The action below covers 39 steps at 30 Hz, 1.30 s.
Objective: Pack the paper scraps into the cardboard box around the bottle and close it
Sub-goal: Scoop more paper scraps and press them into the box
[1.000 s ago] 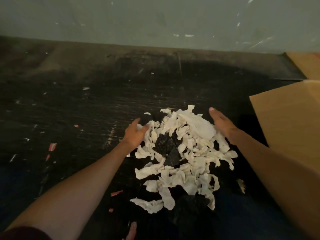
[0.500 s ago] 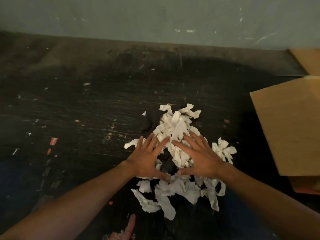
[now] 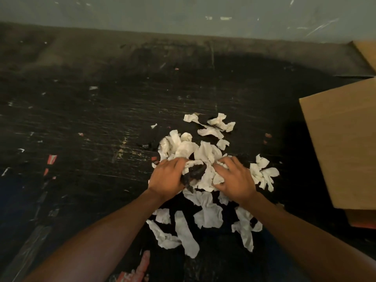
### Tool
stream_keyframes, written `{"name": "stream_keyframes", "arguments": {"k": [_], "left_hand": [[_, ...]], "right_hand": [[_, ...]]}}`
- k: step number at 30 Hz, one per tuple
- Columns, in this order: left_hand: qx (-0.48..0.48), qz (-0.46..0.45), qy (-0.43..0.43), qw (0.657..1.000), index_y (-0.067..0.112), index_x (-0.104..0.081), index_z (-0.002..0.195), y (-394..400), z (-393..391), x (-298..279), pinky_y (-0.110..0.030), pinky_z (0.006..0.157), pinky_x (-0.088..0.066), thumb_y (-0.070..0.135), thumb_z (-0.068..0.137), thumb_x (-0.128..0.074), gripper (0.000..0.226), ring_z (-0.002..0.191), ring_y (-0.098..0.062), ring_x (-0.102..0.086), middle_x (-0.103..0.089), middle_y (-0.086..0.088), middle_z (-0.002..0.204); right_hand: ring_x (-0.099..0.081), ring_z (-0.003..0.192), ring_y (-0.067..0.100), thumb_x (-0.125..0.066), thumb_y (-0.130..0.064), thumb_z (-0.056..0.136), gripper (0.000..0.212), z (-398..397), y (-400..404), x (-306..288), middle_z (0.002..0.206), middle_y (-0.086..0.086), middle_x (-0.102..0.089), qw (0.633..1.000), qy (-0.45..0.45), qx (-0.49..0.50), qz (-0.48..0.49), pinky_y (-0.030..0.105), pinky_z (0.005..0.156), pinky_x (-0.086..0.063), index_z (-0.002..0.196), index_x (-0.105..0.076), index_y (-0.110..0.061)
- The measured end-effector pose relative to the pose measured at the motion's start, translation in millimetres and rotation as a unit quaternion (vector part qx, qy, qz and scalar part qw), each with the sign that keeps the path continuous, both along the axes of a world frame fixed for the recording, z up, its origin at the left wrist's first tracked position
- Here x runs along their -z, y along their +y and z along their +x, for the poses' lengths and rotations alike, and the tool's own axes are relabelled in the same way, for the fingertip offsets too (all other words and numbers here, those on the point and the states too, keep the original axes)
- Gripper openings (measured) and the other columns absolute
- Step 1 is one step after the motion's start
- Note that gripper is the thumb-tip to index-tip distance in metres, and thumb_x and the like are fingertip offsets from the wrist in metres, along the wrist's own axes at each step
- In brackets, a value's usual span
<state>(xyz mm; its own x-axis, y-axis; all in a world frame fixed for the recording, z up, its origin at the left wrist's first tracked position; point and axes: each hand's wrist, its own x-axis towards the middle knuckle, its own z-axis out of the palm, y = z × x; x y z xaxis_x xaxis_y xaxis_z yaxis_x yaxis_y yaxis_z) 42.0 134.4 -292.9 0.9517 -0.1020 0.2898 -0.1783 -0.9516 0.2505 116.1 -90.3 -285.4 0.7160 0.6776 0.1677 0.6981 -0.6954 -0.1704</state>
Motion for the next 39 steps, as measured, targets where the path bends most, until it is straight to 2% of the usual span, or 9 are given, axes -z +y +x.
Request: {"name": "stream_keyframes", "arguments": {"k": [4,8,11,13,16,23,27,35,39], "left_hand": [[-0.056,-0.037,0.035,0.997,0.005,-0.060,0.115,2.6,-3.0,-7.2,-0.041,0.065,-0.049,0.029,0.081,-0.074,0.044,0.077,-0.042,-0.066,-0.071,-0.018,0.092],[-0.126,-0.136,0.099,0.978,0.009,-0.054,0.125,-0.8,-12.7,-2.0,-0.042,0.077,-0.049,0.027,0.087,-0.070,0.046,0.093,-0.038,-0.067,-0.072,-0.016,0.098],[-0.172,-0.184,0.115,0.961,0.007,-0.053,0.126,0.8,-12.5,0.4,-0.042,0.082,-0.050,0.023,0.090,-0.066,0.041,0.095,-0.036,-0.066,-0.071,-0.017,0.097],[-0.197,-0.217,0.101,0.951,0.007,-0.056,0.122,2.8,-7.4,-0.1,-0.046,0.082,-0.053,0.023,0.090,-0.063,0.036,0.092,-0.037,-0.067,-0.071,-0.017,0.095],[-0.220,-0.247,0.092,0.939,0.009,-0.058,0.118,3.9,5.7,-0.4,-0.046,0.075,-0.054,0.029,0.091,-0.062,0.033,0.084,-0.039,-0.068,-0.071,-0.017,0.089],[-0.243,-0.277,0.118,0.922,0.015,-0.059,0.112,-1.3,10.7,7.5,-0.035,0.062,-0.052,0.041,0.096,-0.056,0.031,0.061,-0.008,-0.061,-0.069,0.000,0.078],[-0.267,-0.299,0.124,0.907,0.017,-0.061,0.110,-2.3,4.1,17.2,-0.039,0.062,-0.055,0.041,0.095,-0.057,0.029,0.062,-0.014,-0.065,-0.069,0.000,0.075],[-0.274,-0.310,0.103,0.905,0.021,-0.061,0.112,-3.2,17.7,-7.6,-0.039,0.076,-0.054,0.052,0.094,-0.051,0.037,0.085,-0.021,-0.067,-0.070,-0.002,0.090],[-0.284,-0.302,0.099,0.904,0.024,-0.059,0.111,-12.5,7.1,-24.0,-0.041,0.080,-0.054,0.053,0.094,-0.051,0.035,0.088,-0.024,-0.066,-0.069,-0.004,0.088]], "right_hand": [[-0.067,0.082,0.029,-0.091,-0.028,0.061,0.054,-0.1,4.3,-1.8,0.100,0.014,-0.066,0.996,0.014,0.031,0.087,0.038,0.059,-0.059,0.107,-0.071,-0.007],[-0.067,0.084,0.028,-0.073,-0.031,0.081,0.043,-5.7,4.8,1.2,0.102,0.014,-0.068,0.973,0.102,0.125,0.167,0.043,0.072,-0.058,0.114,-0.069,-0.003],[-0.061,0.098,0.025,-0.067,-0.027,0.089,0.044,-8.2,11.7,-4.5,0.113,0.015,-0.068,0.938,0.171,0.191,0.232,0.021,0.091,-0.044,0.123,-0.064,0.001],[-0.062,0.080,0.014,-0.065,-0.027,0.091,0.042,-4.8,14.2,-8.4,0.106,0.013,-0.070,0.925,0.193,0.210,0.253,0.016,0.075,-0.045,0.124,-0.064,0.000],[-0.062,0.055,0.018,-0.060,-0.033,0.088,0.023,7.9,4.8,-8.1,0.073,0.005,-0.068,0.910,0.211,0.203,0.292,0.041,0.052,-0.056,0.089,-0.070,-0.013],[-0.058,0.054,0.015,-0.066,-0.021,0.091,0.012,29.5,-23.0,-7.4,0.069,0.007,-0.065,0.894,0.244,0.237,0.292,0.028,0.048,-0.050,0.082,-0.065,-0.014],[-0.053,0.052,0.011,-0.065,-0.023,0.092,0.010,37.8,-36.8,5.2,0.067,0.005,-0.064,0.888,0.262,0.246,0.286,0.021,0.045,-0.044,0.085,-0.064,-0.015],[-0.057,0.056,0.015,-0.064,-0.029,0.093,0.012,72.4,-54.9,-19.8,0.070,0.005,-0.066,0.900,0.232,0.241,0.278,0.035,0.048,-0.050,0.093,-0.064,-0.017],[-0.050,0.048,0.012,-0.065,-0.026,0.093,0.014,70.4,-71.6,-31.3,0.062,0.000,-0.059,0.901,0.220,0.253,0.275,0.026,0.044,-0.041,0.089,-0.063,-0.013]]}}
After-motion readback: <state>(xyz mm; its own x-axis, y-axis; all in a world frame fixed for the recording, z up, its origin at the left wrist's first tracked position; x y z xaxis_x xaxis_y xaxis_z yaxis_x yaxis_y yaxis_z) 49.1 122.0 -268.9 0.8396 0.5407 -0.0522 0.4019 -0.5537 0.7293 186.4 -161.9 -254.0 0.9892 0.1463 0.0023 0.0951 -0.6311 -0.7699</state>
